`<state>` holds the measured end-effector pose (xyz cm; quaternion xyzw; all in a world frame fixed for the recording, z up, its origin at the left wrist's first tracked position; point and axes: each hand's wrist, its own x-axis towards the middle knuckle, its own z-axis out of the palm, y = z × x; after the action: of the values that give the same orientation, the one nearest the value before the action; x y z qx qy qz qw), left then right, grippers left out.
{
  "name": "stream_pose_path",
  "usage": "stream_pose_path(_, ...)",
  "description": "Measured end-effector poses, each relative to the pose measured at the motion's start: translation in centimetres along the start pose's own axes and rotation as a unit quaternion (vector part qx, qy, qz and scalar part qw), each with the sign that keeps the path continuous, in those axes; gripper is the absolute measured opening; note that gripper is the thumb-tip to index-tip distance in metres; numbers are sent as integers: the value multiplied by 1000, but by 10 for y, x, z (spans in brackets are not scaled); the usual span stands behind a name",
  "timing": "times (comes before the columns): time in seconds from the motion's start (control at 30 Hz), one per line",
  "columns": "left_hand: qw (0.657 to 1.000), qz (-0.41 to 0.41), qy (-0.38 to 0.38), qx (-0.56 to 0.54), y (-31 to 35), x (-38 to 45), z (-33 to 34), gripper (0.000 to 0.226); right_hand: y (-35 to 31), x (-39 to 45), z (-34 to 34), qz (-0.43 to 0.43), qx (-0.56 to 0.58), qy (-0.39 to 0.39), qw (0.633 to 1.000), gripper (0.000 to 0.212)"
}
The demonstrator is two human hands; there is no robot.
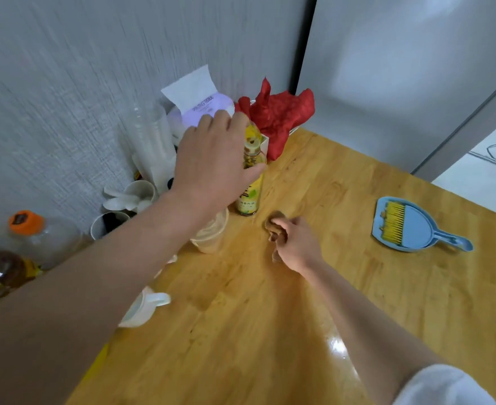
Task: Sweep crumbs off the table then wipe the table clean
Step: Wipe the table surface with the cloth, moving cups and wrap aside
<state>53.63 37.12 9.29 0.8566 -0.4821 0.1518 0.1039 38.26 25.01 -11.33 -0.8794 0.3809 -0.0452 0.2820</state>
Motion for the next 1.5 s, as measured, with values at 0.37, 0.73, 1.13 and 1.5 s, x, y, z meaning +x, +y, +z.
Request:
stream_pose_path(0.37, 972, 43, -187, -135, -4, 57, 28, 22, 15, 16, -20, 71, 0, 21, 997, 40)
stream_pose_path(0.73, 973, 57, -83, -208, -23, 66, -16, 24, -18, 66, -6, -31, -27, -51, 998, 44)
stream_pose_path(1.13, 970, 75, -147, -177, -11, 59, 21, 21, 0, -53, -8, -254, -76, -177, 948, 40)
stream_pose_path(1.5, 965, 87, -204, -142, 9, 55, 30, 39, -5, -107, 15, -61, -53, -29, 996, 44)
